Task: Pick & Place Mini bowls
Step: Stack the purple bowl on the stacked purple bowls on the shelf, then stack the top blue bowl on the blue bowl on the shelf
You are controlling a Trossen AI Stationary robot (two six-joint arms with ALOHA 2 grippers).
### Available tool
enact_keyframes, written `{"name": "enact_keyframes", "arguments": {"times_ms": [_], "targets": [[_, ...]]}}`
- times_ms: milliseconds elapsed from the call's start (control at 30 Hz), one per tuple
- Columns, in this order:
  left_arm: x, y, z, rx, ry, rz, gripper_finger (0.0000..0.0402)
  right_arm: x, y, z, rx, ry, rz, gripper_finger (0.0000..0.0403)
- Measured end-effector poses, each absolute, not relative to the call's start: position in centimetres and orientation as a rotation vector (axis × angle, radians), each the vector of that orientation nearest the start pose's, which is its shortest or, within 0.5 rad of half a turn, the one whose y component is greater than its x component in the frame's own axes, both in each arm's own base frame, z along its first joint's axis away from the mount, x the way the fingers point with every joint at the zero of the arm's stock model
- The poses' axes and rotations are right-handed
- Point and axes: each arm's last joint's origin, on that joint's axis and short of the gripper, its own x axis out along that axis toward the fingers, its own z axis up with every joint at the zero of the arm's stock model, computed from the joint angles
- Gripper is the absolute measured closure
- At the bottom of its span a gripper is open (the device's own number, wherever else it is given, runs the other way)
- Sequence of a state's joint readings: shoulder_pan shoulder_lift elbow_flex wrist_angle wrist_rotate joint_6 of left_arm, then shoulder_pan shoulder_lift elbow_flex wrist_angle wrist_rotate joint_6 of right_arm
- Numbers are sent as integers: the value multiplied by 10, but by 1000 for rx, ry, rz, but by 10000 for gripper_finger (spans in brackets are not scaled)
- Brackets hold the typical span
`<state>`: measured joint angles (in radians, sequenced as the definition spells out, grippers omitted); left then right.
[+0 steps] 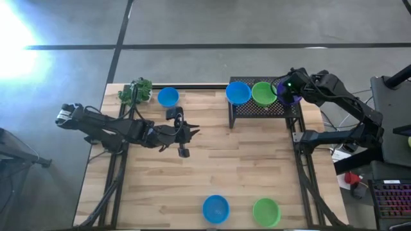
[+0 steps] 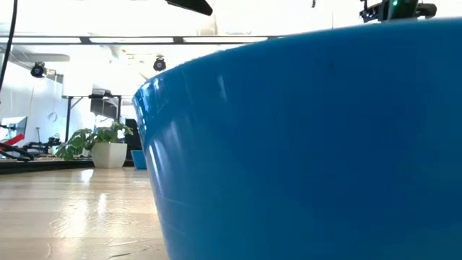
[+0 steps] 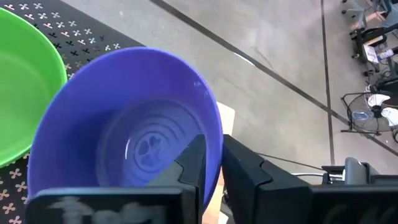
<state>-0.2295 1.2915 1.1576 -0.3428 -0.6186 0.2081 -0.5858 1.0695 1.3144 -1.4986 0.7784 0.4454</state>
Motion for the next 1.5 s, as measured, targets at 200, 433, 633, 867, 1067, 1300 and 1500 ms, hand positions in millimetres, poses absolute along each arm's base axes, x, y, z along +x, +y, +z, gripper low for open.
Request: {"name": "enact_keyframes", "arguments": {"times_ms": [200, 433, 633, 867, 1067, 1300, 1500], "targets": [[276, -47, 342, 399, 477, 336, 342, 109, -97, 369, 189, 1050, -1436, 317], [276, -47, 342, 393, 476, 337, 342, 109, -97, 370, 151, 1076, -1406, 301], [276, -47, 342, 393, 476, 337, 342, 106, -95, 374, 149, 1057, -1404, 309], [275, -47, 340, 405, 497, 335, 342, 97, -83, 383, 231, 1029, -1214, 322], [275, -36, 337, 355, 532, 386, 342, 86, -63, 389, 286, 920, -1018, 332], [273, 3, 331, 187, 589, 558, 342, 74, -46, 393, 241, 833, -920, 333], [261, 42, 320, 1, 694, 719, 342, 72, -40, 393, 230, 828, -848, 337]]}}
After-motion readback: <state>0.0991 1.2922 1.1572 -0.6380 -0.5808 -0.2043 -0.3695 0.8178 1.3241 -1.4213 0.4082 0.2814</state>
